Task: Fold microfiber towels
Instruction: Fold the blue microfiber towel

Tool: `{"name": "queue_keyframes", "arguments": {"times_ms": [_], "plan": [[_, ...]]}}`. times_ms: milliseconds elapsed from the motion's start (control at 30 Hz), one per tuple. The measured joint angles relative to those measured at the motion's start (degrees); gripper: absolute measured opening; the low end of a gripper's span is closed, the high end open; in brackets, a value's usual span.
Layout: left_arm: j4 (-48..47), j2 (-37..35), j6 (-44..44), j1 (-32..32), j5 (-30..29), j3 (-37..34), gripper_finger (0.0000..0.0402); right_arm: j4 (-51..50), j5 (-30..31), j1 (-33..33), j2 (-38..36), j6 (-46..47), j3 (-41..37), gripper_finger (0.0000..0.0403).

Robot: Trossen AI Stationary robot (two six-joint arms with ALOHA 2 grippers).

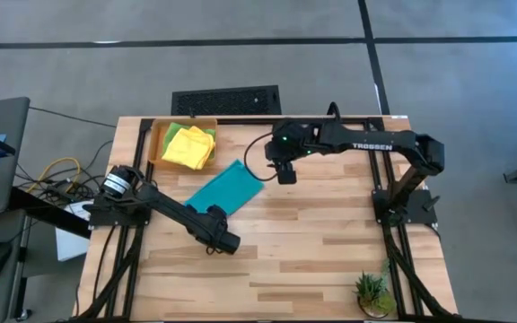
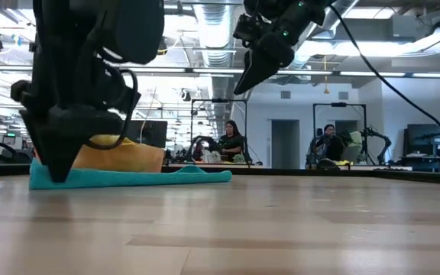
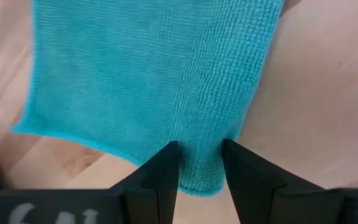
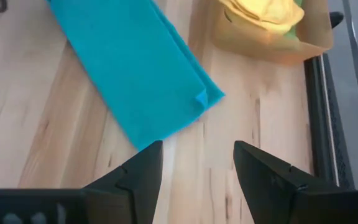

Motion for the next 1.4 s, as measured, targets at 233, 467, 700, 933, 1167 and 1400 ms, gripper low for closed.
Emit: {"name": "queue_keyframes", "arguments": {"times_ms": [233,467,700,933,1167,1400], "plan": [[4.54,-0.18,3.98,0.02,1.51,-2.08,0.0118,-0.21,0.07,1.22,0.0,-0.41,0.0,0.0221],[4.47,-0.2,3.33,0.02,2.32,-2.56,0.0067,-0.37,0.74,1.95,-1.02,-0.42,0.0,0.0221],[2.06,0.2,4.18,0.77,5.89,-1.03,0.0004,-1.95,0.79,1.85,-6.25,-0.02,0.02,0.0221],[-3.25,0.17,15.29,4.63,5.99,4.76,0.0002,-6.04,0.81,1.81,-11.89,0.0,0.04,0.0221],[-3.58,0.15,28.85,12.24,5.33,9.27,0.0001,-10.17,0.98,1.44,-15.31,0.48,0.04,0.0221],[-4.59,0.11,43.32,21.09,5.07,13.43,0.0,-12.23,1.03,1.33,-16.61,1.62,0.04,0.0221]]}}
